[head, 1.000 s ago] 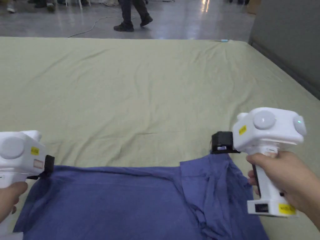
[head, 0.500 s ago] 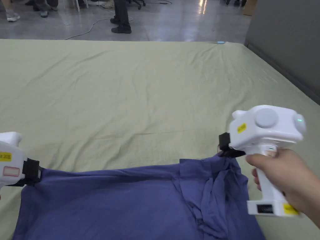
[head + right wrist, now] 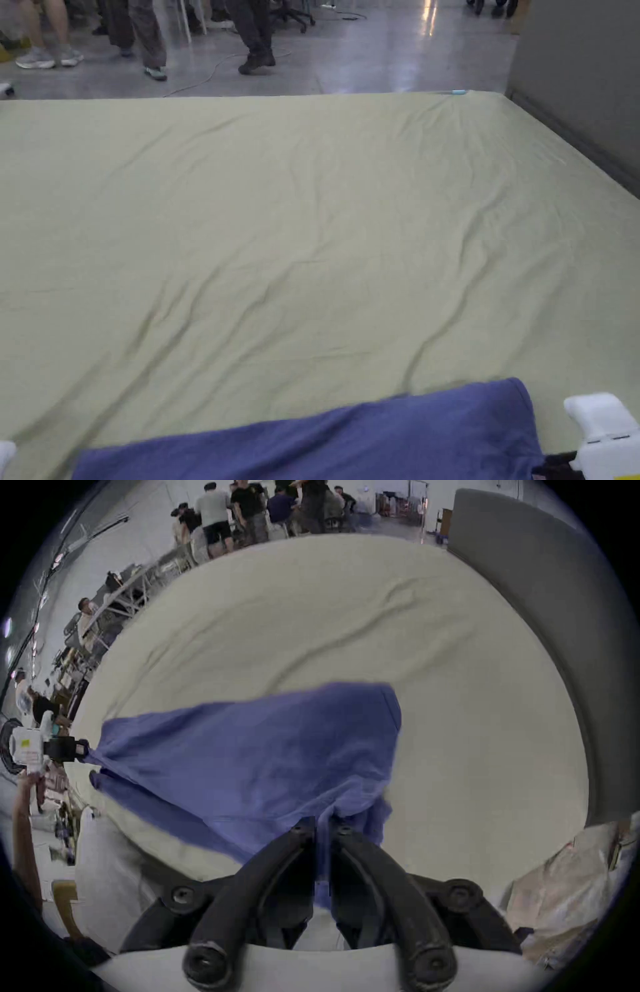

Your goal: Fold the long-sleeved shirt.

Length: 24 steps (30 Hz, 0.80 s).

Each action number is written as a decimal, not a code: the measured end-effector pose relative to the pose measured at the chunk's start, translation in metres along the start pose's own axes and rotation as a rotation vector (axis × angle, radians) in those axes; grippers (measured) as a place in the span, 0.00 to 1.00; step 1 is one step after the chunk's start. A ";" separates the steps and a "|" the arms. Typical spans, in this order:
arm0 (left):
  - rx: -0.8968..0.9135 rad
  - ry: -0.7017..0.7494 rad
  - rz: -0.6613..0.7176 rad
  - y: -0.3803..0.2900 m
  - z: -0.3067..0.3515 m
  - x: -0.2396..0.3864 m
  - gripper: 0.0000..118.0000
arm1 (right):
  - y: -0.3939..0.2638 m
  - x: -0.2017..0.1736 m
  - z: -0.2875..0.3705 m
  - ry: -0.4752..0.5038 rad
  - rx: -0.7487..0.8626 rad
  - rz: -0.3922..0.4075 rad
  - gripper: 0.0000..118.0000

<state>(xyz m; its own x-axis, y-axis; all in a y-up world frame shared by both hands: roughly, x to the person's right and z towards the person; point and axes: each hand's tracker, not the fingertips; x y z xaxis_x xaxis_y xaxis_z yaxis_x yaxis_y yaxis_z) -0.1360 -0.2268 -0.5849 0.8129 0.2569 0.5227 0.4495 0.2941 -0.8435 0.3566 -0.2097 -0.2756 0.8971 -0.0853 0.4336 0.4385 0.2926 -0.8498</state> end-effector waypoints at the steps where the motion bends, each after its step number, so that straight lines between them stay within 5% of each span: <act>1: -0.012 0.002 0.005 -0.007 -0.003 -0.001 0.02 | -0.008 -0.001 0.000 -0.008 -0.009 0.003 0.03; 8: -0.034 0.027 0.028 -0.022 -0.021 -0.002 0.02 | -0.028 -0.003 -0.028 -0.046 -0.151 0.063 0.03; 17: -0.016 0.076 0.017 -0.021 -0.041 0.000 0.04 | -0.024 0.003 -0.047 -0.049 -0.153 0.015 0.08; 19: 0.012 0.073 0.057 -0.021 -0.031 -0.001 0.18 | -0.020 0.008 -0.040 -0.084 -0.158 -0.032 0.21; 21: 0.003 0.098 0.076 -0.021 -0.014 0.002 0.86 | -0.017 0.009 -0.020 -0.152 -0.127 0.004 0.61; 22: 0.068 0.043 0.098 -0.023 0.003 0.006 1.00 | -0.016 0.009 -0.004 -0.156 -0.079 -0.014 0.78; 24: 0.185 -0.022 0.125 -0.025 0.036 0.011 0.94 | -0.012 0.009 0.036 -0.103 0.067 -0.062 0.83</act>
<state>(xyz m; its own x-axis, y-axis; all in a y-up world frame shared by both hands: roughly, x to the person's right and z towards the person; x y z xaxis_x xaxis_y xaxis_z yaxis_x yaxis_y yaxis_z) -0.1511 -0.1979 -0.5538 0.8491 0.3211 0.4193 0.2679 0.4224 -0.8659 0.3577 -0.1796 -0.2508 0.8566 -0.0081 0.5159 0.4852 0.3528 -0.8001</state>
